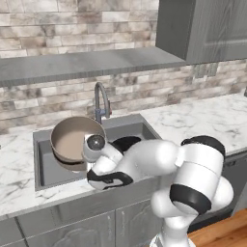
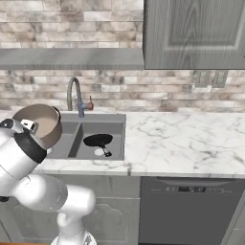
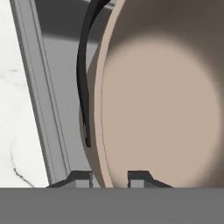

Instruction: Move the pot and pan from the stove into the sink.

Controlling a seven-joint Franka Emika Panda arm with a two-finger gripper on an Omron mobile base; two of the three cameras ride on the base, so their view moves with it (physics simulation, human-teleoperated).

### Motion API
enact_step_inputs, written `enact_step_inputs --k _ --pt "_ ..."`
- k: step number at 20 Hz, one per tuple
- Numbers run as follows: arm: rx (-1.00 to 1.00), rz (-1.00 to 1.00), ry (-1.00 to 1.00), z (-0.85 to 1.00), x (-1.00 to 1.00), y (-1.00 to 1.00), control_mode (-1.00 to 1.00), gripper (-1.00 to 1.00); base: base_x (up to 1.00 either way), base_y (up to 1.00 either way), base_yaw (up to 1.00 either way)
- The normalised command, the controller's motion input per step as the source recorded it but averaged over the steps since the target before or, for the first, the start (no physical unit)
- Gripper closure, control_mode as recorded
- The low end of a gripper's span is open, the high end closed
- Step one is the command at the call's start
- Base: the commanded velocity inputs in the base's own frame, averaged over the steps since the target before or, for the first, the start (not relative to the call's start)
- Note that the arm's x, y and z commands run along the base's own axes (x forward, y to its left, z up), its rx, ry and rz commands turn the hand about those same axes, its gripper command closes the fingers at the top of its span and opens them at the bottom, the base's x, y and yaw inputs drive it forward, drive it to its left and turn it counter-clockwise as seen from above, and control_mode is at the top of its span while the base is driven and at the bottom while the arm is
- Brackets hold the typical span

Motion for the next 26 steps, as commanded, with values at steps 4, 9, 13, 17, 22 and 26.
enact_step_inputs --k 4,9,13,17,22,26 --pt "0.0 -0.06 0.04 -0.15 0.38 0.26 -1.0 1.0 0.0 0.0 0.0" --pt "0.0 -0.05 0.11 -0.17 0.42 0.24 -1.0 1.0 0.0 0.0 0.0" --pt "0.0 -0.04 0.06 -0.29 0.32 0.22 -1.0 1.0 0.0 0.0 0.0" --pt "0.0 -0.06 0.01 -0.42 0.39 0.31 -1.0 1.0 0.0 0.0 0.0" --pt "-0.01 -0.08 0.0 -0.46 0.49 0.36 -1.0 1.0 0.0 0.0 0.0" --pt "0.0 -0.04 -0.02 -0.29 0.16 0.16 -1.0 1.0 0.0 0.0 0.0"
